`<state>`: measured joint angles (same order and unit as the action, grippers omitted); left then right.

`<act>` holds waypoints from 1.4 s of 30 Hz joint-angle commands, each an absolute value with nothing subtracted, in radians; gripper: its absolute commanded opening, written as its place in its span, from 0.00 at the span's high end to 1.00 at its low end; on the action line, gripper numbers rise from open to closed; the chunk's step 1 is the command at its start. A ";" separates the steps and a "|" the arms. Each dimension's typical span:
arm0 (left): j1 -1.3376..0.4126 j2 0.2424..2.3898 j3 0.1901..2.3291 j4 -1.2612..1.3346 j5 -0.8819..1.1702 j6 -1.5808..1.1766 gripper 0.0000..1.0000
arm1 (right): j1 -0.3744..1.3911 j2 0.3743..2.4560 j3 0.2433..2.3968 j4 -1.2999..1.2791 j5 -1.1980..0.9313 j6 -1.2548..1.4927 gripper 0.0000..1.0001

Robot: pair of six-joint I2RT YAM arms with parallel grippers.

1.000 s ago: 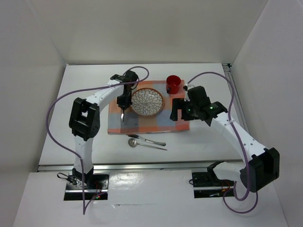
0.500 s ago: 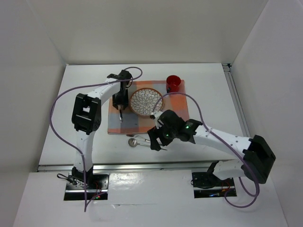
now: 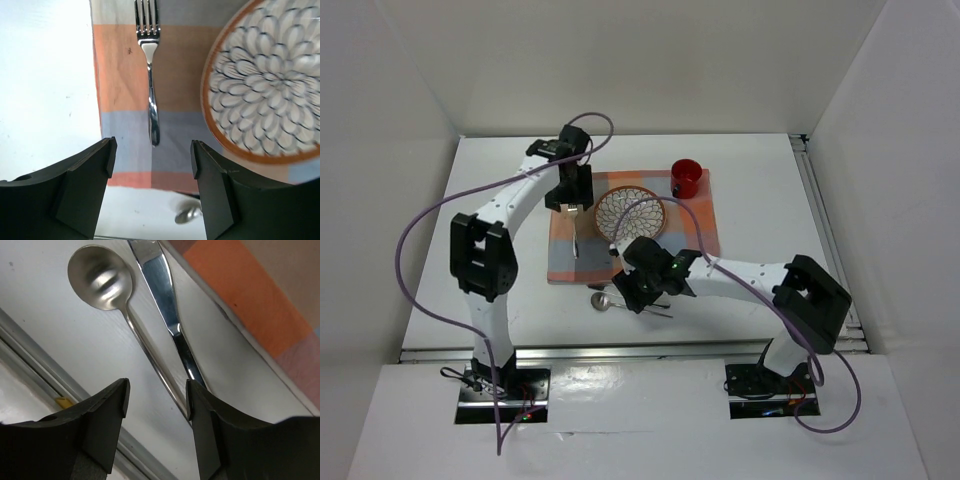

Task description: Set the dinner table for one person

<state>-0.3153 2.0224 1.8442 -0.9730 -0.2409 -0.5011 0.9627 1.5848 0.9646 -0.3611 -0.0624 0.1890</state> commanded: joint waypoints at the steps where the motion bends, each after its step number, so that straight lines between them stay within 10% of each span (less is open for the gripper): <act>1: -0.316 1.893 1.864 -1.011 -0.210 -0.514 0.22 | 0.988 1.609 1.009 -0.281 -0.026 0.147 0.40; 22: -0.278 1.689 1.658 -0.951 -0.209 -0.580 0.22 | 1.083 1.764 1.008 -0.244 0.017 0.126 0.62; 28: -0.268 1.669 1.658 -0.951 -0.209 -0.580 0.22 | 1.114 1.743 1.028 -0.296 0.040 0.117 1.00; 42: -0.239 1.611 1.744 -0.980 -0.190 -0.600 0.22 | 0.961 1.451 1.080 -0.515 0.250 0.205 1.00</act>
<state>-0.2459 1.6642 1.6985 -0.9710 -0.2016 -0.5819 1.0721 1.4666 1.0245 -0.4641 0.1371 0.1333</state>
